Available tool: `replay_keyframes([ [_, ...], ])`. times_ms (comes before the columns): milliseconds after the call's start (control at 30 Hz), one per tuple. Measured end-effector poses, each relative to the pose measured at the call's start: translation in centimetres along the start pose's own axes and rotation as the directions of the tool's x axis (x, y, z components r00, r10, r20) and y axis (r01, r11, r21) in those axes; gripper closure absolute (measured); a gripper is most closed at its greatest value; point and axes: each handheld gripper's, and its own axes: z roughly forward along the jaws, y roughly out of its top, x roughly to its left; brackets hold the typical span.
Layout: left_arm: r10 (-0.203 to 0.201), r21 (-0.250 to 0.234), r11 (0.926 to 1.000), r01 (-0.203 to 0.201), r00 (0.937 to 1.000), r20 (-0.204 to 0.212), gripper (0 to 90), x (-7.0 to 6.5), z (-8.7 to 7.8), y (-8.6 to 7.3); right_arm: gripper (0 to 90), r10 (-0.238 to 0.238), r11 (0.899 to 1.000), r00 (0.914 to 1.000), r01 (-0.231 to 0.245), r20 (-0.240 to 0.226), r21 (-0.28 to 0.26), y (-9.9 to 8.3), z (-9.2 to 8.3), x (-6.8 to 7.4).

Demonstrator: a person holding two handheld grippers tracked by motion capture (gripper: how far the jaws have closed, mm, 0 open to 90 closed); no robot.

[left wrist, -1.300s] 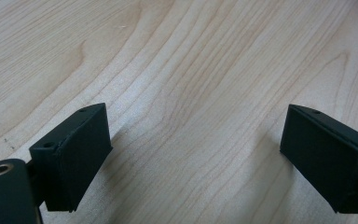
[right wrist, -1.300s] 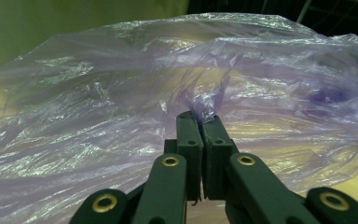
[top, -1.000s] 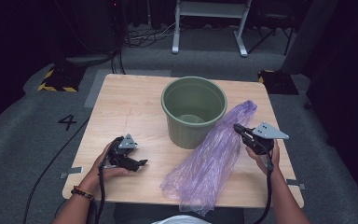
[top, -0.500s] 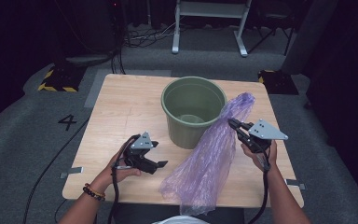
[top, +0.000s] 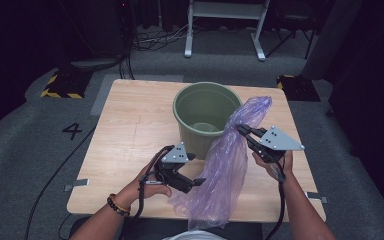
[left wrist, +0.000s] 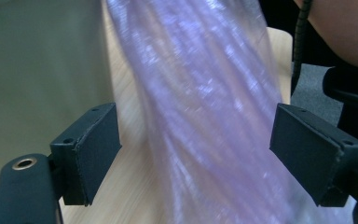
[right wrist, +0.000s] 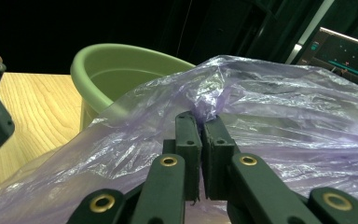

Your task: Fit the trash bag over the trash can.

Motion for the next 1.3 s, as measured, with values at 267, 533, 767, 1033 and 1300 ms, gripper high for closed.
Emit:
replay_keyframes([
  [267, -0.003, 0.026, 0.9997, 0.004, 0.9992, -0.040, 15.8, -0.4, 2.0, 0.3, 87.2, -0.038, 0.999, 0.9989, 0.037, -0.028, -0.034, 1.5, 0.8, 0.8],
  [533, 0.060, 0.040, 0.9977, -0.055, 0.9890, -0.135, 25.1, 0.0, 3.1, 0.2, 87.4, -0.061, 0.994, 0.9945, 0.053, -0.085, -0.095, 3.4, 1.8, 1.7],
  [767, 0.084, 0.051, 0.9958, -0.076, 0.9804, -0.178, 56.6, 0.6, 2.8, -0.2, 87.2, -0.086, 0.988, 0.9882, 0.068, -0.127, -0.136, 4.3, 2.1, 2.2],
  [1033, 0.138, 0.032, 0.9905, -0.134, 0.9709, -0.196, 89.6, 1.0, 0.4, -0.8, 87.2, -0.034, 0.989, 0.9841, 0.008, -0.174, -0.148, 4.6, 3.0, 1.4],
  [1300, 0.132, -0.018, 0.9894, -0.144, 0.9472, -0.292, 89.9, 1.2, -2.9, -1.2, 82.9, 0.051, 0.993, 0.9753, -0.073, -0.215, -0.095, 4.0, 4.8, 0.1],
])
